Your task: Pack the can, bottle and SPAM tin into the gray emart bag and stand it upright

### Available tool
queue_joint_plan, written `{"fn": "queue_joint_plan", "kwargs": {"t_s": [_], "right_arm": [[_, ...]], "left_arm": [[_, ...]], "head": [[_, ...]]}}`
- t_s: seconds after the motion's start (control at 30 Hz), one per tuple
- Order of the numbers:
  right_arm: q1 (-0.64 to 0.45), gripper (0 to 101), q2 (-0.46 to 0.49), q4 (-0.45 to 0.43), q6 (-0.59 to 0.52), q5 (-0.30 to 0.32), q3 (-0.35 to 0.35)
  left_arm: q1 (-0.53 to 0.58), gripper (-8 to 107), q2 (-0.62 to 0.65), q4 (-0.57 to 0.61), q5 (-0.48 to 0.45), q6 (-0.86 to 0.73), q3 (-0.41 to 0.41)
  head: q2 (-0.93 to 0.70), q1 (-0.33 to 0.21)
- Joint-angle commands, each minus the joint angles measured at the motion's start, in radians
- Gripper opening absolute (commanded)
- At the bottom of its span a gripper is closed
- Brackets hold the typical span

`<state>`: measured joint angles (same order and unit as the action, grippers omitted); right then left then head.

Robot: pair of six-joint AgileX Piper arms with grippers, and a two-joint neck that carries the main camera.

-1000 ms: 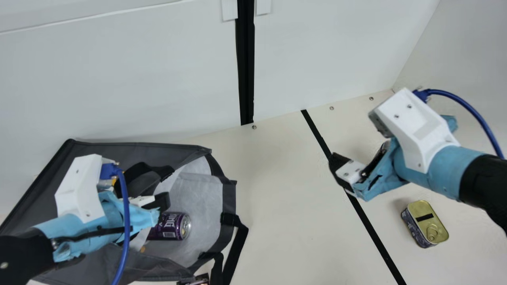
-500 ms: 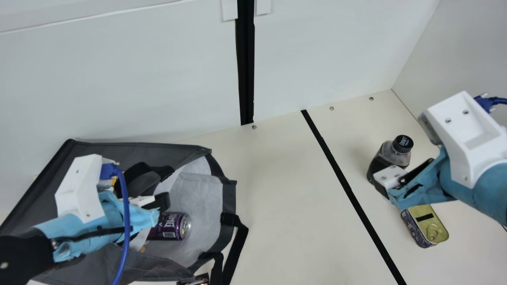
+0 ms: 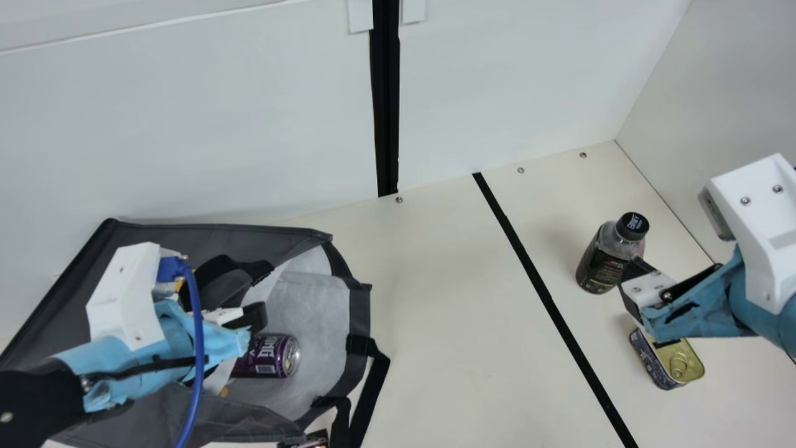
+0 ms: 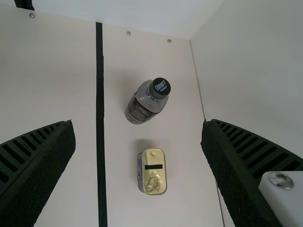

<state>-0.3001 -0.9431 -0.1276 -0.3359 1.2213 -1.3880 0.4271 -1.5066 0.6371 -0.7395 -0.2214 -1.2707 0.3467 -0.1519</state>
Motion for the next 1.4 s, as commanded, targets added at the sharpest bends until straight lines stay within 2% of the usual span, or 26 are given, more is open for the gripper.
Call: {"fn": "queue_joint_plan", "kwargs": {"t_s": [0.0, 0.5, 0.83, 1.37], "right_arm": [[-0.014, 95, 0.002, 0.002, 0.0, -0.001, 0.005], [-0.123, 95, 0.031, 0.052, -0.033, -0.001, 0.044], [-0.153, 95, 0.035, 0.077, -0.047, -0.001, 0.06], [-0.174, 95, -0.046, 0.124, -0.063, -0.001, 0.031]], "left_arm": [[0.0, -8, 0.0, 0.0, 0.0, 0.0, 0.0], [0.0, -8, 0.0, 0.0, 0.0, 0.0, 0.0], [0.0, -8, 0.0, 0.0, 0.0, 0.0, 0.0], [0.0, -8, 0.0, 0.0, 0.0, 0.0, 0.0]], "head": [[0.002, -0.023], [0.002, -0.023], [0.002, -0.023], [0.002, -0.023]]}}
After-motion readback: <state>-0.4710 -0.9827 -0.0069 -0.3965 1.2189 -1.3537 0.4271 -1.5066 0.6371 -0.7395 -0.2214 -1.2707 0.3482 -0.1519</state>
